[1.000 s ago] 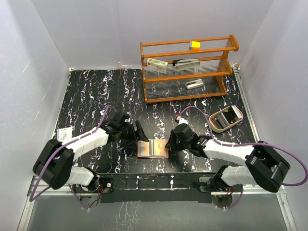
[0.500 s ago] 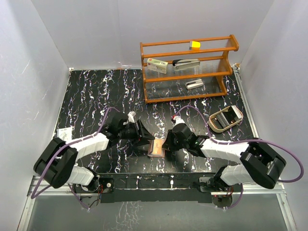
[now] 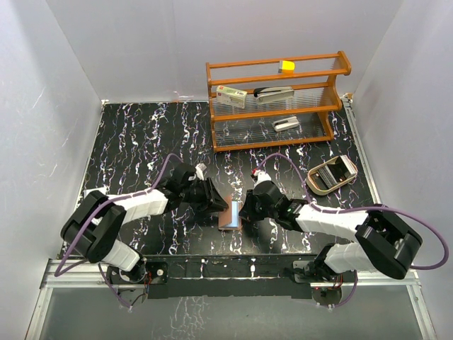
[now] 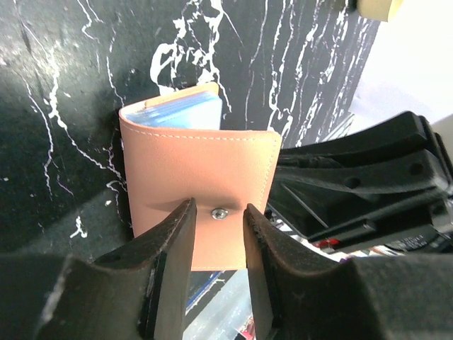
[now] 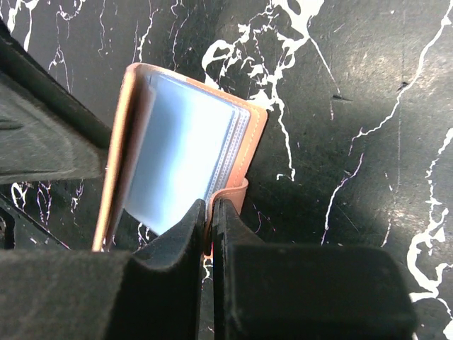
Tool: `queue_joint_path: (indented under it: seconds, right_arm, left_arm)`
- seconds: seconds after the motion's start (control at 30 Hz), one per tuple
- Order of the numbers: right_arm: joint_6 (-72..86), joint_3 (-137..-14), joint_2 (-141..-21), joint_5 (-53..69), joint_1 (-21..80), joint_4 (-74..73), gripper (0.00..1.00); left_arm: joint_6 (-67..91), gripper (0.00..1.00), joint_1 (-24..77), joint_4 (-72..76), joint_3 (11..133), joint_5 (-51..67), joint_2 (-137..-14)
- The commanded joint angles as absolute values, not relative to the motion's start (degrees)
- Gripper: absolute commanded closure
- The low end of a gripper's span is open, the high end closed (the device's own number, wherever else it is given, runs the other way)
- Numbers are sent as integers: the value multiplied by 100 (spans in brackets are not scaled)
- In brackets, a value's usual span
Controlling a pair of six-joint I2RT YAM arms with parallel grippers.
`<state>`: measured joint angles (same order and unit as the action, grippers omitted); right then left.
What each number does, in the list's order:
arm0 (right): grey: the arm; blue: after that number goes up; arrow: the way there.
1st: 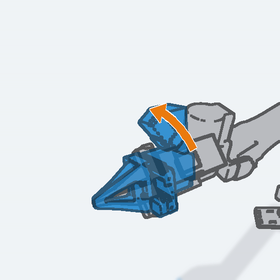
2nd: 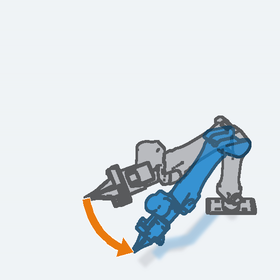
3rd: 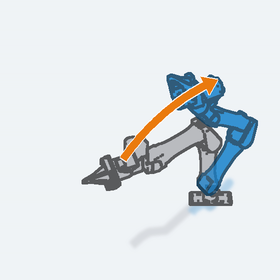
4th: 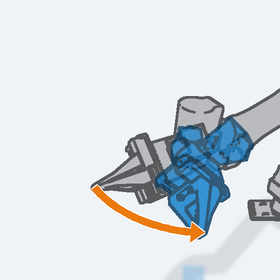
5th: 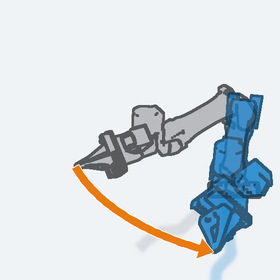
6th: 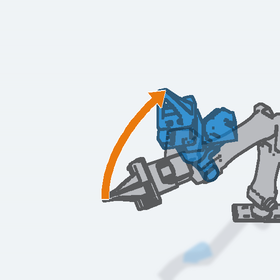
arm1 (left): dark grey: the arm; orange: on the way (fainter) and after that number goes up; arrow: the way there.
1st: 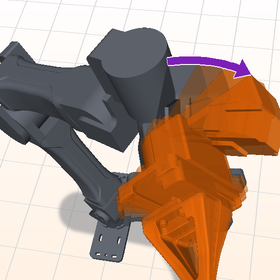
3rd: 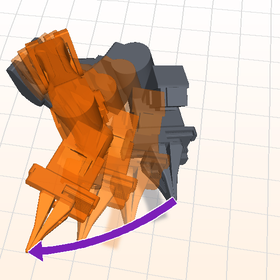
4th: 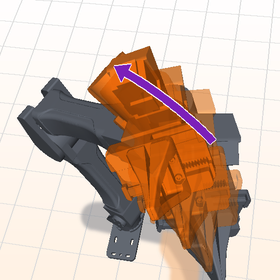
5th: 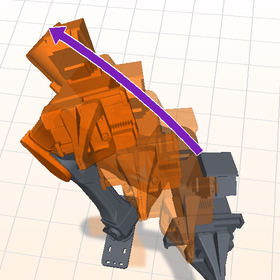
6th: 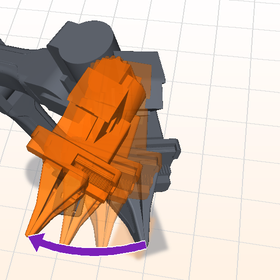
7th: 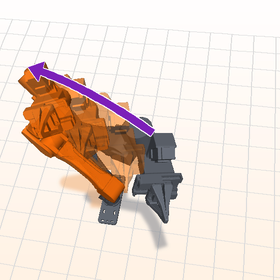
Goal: Put the credit cards into the card holder
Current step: Close the card holder at the center of the board.
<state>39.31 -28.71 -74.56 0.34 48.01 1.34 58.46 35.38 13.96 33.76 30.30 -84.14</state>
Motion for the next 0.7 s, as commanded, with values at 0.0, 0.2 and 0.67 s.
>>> queue_joint_path:
  seconds: [0.0,0.2,0.67]
  right_arm:
    - [3850,-2938,-7259,-182,4825,232,99]
    - [3897,-2999,-7131,-320,4825,-23,95]
    - [4394,-2960,-6923,16,4825,93,77]
  left_arm:
    - [5482,70,3583,981,3718,2866,-8665]
    - [5325,69,3721,636,4034,2737,-8978]
    - [4849,72,3999,-489,4560,1859,-9452]
